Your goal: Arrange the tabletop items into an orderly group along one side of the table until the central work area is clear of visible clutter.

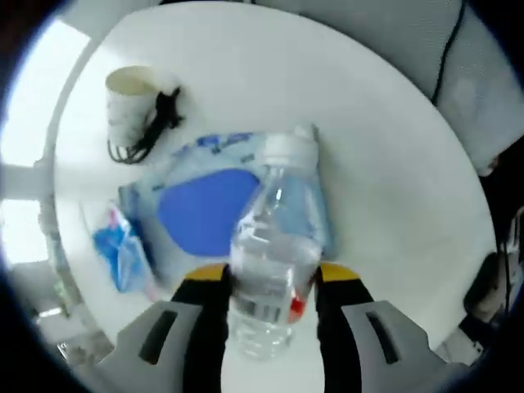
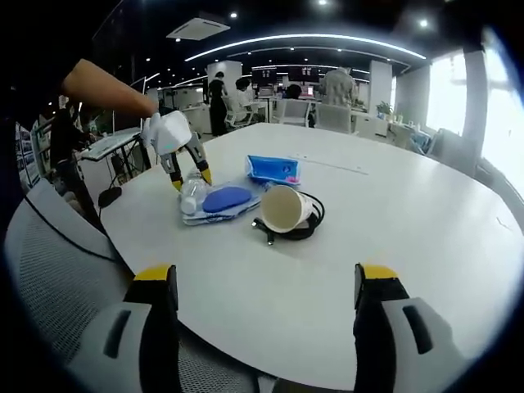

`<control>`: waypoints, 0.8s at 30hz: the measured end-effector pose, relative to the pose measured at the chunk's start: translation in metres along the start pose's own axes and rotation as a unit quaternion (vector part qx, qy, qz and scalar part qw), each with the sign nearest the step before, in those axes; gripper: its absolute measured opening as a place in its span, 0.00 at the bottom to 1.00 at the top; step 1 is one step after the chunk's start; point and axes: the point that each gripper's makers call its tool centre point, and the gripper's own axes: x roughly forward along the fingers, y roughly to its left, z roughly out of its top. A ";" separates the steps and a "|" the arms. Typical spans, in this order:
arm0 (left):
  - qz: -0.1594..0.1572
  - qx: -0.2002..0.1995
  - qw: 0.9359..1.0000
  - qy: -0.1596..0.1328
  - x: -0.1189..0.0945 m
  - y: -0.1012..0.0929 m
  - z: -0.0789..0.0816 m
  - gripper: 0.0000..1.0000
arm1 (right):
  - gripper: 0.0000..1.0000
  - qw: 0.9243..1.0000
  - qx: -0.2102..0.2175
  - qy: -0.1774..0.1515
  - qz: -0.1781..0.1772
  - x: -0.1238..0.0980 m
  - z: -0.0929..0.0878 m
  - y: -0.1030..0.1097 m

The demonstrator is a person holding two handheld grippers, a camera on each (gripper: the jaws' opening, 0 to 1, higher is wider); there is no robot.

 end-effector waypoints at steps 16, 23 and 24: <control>0.006 -0.039 0.999 -0.008 -0.011 -0.004 0.002 0.35 | 0.89 1.000 0.002 -0.011 0.002 0.000 0.004 0.001; 0.011 -0.066 0.998 -0.016 -0.021 -0.006 0.002 0.34 | 0.89 1.000 0.003 -0.013 0.003 0.000 0.004 0.002; 0.013 -0.073 0.997 -0.019 -0.023 -0.006 0.002 0.34 | 0.89 1.000 0.002 -0.012 0.003 0.000 0.004 0.002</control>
